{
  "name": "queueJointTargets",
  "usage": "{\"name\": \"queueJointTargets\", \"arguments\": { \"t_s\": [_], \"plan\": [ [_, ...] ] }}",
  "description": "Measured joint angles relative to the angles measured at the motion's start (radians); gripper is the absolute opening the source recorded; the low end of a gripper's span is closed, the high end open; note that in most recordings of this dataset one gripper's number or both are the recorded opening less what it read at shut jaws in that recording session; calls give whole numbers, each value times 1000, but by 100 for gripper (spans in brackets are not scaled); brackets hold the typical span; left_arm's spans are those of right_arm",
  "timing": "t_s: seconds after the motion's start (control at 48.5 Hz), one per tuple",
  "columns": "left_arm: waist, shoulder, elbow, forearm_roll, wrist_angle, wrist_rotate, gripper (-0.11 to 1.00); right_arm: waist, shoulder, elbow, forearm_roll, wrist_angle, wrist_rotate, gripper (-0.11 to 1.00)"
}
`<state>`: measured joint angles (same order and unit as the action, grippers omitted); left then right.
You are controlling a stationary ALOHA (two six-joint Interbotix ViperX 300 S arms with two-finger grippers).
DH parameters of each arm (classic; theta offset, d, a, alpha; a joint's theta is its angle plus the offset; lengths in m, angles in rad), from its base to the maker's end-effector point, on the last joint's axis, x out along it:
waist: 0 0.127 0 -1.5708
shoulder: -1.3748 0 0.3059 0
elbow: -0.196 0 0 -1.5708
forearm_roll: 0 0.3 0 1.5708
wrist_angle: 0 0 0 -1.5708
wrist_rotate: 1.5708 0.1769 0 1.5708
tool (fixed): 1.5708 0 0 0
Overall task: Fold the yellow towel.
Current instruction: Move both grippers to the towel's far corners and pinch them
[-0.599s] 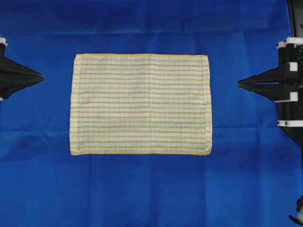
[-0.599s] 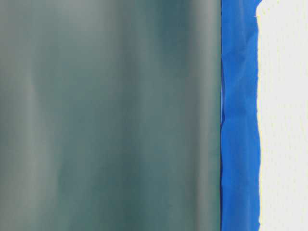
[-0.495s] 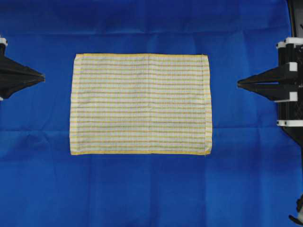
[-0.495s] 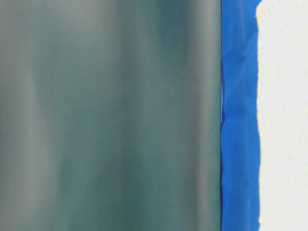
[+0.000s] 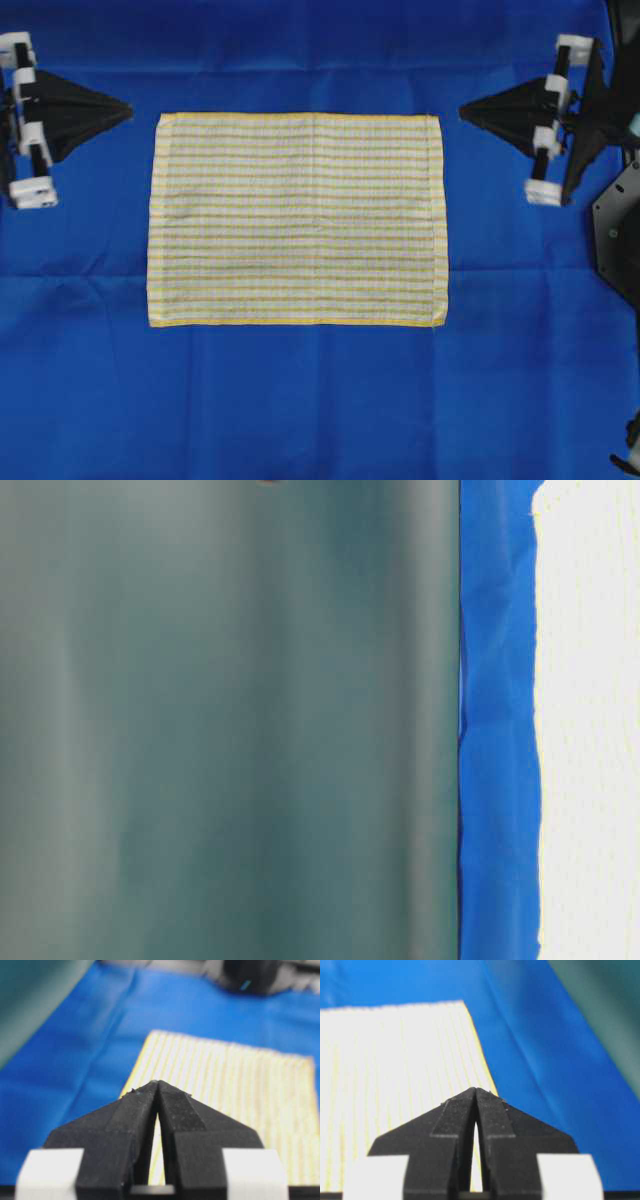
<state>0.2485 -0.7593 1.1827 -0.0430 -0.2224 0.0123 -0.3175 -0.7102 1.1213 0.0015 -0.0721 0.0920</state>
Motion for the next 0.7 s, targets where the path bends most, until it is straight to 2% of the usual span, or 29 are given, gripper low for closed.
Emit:
{"name": "queueJointTargets", "arguments": {
  "t_s": [0.062, 0.124, 0.186, 0.268, 0.33, 0.351, 0.495, 0.702],
  "plan": [
    [29, 51, -2, 0, -3, 0, 4, -44, 49, -8, 0, 14, 6, 2],
    [54, 112, 0, 0, -8, 0, 17, -75, 103, -15, 0, 23, 6, 11],
    [74, 167, -2, 0, -23, 0, 35, -92, 152, -23, 0, 26, 6, 25],
    [94, 232, -2, 2, -57, 0, 62, -124, 227, -34, 0, 28, 6, 52],
    [107, 281, -2, 0, -87, 2, 77, -146, 288, -38, 0, 28, 6, 68],
    [112, 299, -2, 0, -97, 2, 80, -150, 307, -40, 0, 28, 6, 71],
    [163, 414, -2, 0, -135, 17, 69, -183, 426, -49, 0, 3, 6, 66],
    [202, 578, -15, 0, -193, 31, 71, -204, 545, -55, 0, -60, 6, 64]
  ]
}}
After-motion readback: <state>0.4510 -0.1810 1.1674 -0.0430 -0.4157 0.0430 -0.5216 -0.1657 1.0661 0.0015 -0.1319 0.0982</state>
